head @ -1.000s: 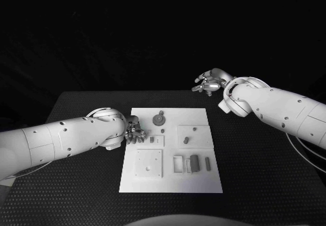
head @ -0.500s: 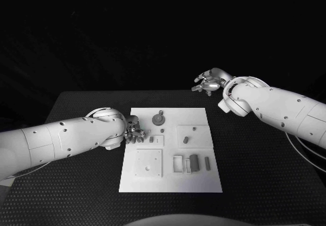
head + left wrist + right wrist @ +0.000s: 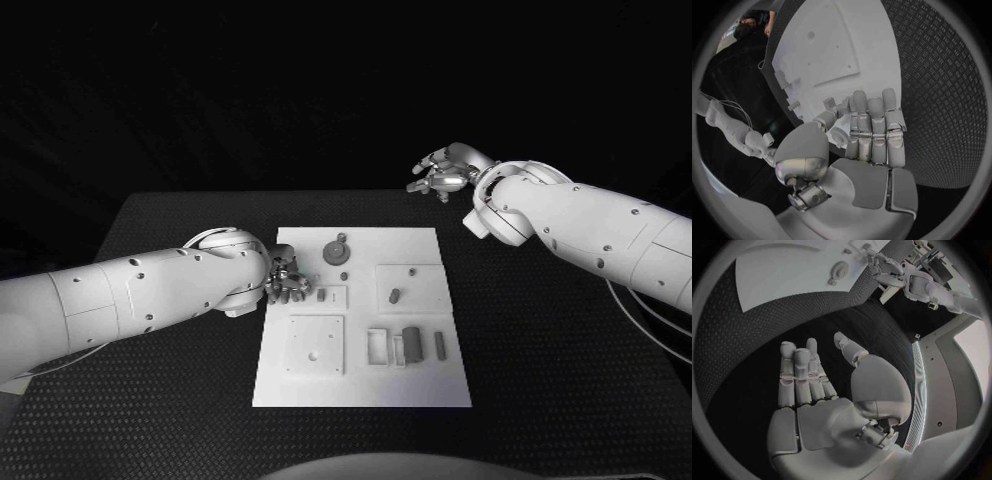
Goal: Assemble the parts on the task board
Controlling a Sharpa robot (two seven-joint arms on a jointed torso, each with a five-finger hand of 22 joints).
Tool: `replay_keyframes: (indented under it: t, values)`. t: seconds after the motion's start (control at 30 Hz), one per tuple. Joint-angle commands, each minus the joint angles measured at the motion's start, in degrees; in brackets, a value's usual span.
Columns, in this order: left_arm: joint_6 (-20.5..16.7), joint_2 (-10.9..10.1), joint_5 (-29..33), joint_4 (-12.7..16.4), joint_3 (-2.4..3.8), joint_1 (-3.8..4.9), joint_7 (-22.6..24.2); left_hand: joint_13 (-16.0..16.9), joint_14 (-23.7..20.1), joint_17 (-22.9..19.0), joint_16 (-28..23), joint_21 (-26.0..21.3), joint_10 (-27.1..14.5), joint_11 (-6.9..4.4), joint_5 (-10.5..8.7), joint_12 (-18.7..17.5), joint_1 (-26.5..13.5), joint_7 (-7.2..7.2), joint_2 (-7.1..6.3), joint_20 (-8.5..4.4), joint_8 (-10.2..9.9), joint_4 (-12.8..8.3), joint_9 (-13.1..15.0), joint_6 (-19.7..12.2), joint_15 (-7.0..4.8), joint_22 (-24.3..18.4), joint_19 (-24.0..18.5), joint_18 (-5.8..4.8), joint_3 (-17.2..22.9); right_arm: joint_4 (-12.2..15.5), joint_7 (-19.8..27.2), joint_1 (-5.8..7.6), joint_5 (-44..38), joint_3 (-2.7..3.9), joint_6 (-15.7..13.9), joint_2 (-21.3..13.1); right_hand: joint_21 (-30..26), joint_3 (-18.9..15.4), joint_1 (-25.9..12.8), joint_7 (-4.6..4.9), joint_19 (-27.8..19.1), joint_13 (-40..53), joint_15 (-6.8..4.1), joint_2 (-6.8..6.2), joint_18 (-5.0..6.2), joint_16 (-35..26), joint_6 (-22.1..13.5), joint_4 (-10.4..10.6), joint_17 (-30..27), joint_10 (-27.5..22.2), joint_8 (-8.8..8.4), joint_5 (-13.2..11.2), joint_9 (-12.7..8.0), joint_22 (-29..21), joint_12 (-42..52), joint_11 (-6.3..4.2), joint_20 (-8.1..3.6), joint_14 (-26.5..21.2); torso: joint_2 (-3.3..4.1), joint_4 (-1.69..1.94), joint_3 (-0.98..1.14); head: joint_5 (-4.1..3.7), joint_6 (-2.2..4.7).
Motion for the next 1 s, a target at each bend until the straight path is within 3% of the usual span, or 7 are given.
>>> replay_keyframes:
  t: [0.03,0.6,0.83,1.0]
  values:
    - [0.1,0.1,-0.5,0.0,-0.09,-0.27,0.0,0.0,0.2,-0.1,-0.3,-0.2,-0.4,-0.12,-0.31,-0.3,0.0,-0.09,-0.39,-0.20,-0.4,0.3,-0.1,-0.5,-0.05,0.0,0.1,-0.57,0.1,0.1,0.0,-0.02,-0.4,0.03,1.0,0.0,-0.3,-0.1,-0.4,2.48,-0.2,-0.1,-0.36,0.39,2.11,0.2,-0.1,0.2,-0.1,-0.5,0.31,0.1,-0.1,1.0,0.4,0.07,-0.40,-0.1,0.00,-0.03,0.04,-0.03,-0.09]
    - [-0.7,0.2,-0.9,0.1,-0.09,-0.37,0.3,0.0,0.2,-0.1,-0.2,-0.1,-0.3,-0.14,-0.47,-0.3,0.5,-0.11,-0.28,-0.23,-0.3,0.2,-0.1,-0.4,-0.07,0.1,0.1,-0.53,0.3,0.1,-0.1,-0.02,-0.4,0.03,1.3,-0.1,-0.3,-0.1,-0.5,2.49,-0.2,-0.1,-0.35,0.38,2.11,0.2,-0.2,0.3,-0.1,-0.5,0.31,0.1,-0.1,1.0,0.4,0.07,-0.40,-0.2,-0.01,-0.05,0.04,-0.04,-0.11]
    - [-0.3,0.2,-1.5,0.1,-0.09,-0.37,0.3,0.0,0.1,-0.1,-0.2,-0.1,-0.4,-0.12,-1.11,-0.3,-0.1,-0.09,-1.94,-0.19,-0.3,1.0,0.0,-0.5,-0.03,0.1,0.1,-0.56,-0.1,0.1,-0.1,-0.02,-0.4,0.03,1.3,-0.1,-0.3,-0.1,-0.5,2.49,-0.2,-0.2,-0.35,0.37,2.11,0.2,-0.2,0.3,-0.1,-0.5,0.32,0.1,-0.1,1.0,0.4,0.07,-0.40,-0.2,0.00,-0.02,0.06,-0.05,-0.10]
    - [0.5,0.2,-1.5,0.1,-0.09,-0.37,0.3,0.0,0.1,-0.1,-0.2,-0.1,-0.4,-0.14,-1.38,-0.3,0.0,-0.10,-2.07,-0.22,-0.3,1.0,0.0,-0.5,-0.05,0.1,0.1,-0.53,-0.1,0.1,-0.1,-0.02,-0.4,0.03,1.3,-0.1,-0.3,-0.1,-0.5,2.49,-0.2,-0.2,-0.35,0.36,2.11,0.2,-0.2,0.3,-0.1,-0.5,0.32,0.1,-0.1,1.0,0.4,0.07,-0.40,-0.2,-0.01,-0.02,0.02,-0.05,-0.12]
